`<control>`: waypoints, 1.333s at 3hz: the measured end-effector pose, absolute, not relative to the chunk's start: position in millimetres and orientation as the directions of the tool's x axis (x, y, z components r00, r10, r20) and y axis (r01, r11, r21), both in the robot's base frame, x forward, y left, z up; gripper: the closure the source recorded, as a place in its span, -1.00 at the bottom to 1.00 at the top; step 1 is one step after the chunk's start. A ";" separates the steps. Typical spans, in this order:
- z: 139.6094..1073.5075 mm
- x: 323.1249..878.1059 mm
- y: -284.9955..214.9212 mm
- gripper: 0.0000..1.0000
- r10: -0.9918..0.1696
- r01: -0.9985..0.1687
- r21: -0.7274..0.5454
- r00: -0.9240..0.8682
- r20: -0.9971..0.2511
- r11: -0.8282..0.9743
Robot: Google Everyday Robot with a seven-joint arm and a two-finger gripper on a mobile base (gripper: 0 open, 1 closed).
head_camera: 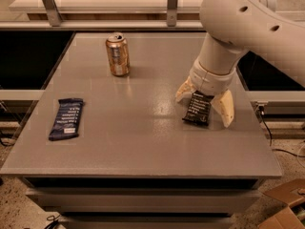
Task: Pick rxbar chocolate
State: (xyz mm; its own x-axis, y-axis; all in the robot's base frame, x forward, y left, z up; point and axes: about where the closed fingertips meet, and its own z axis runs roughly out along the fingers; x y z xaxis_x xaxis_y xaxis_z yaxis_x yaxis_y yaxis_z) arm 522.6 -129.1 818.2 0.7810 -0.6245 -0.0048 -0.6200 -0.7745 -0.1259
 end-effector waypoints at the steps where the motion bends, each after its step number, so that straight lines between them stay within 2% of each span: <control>1: 824.8 522.7 -129.0 0.28 -0.624 -0.620 -0.126 0.781 -0.005 -0.775; 2: 832.0 522.8 -128.9 0.76 -0.624 -0.620 -0.126 0.781 -0.005 -0.775; 3: 835.0 522.8 -128.8 1.00 -0.624 -0.619 -0.126 0.782 -0.005 -0.775; 4: 850.6 533.2 -115.5 1.00 -0.607 -0.598 -0.175 0.794 -0.001 -0.782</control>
Offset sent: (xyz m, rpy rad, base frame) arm 0.0192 0.0191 0.0200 0.0186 -0.0199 0.0578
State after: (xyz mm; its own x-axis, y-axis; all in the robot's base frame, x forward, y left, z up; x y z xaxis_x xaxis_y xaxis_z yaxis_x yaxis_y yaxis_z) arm 533.2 -115.5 850.6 0.7945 -0.6073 -0.0011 -0.5981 -0.7821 -0.1752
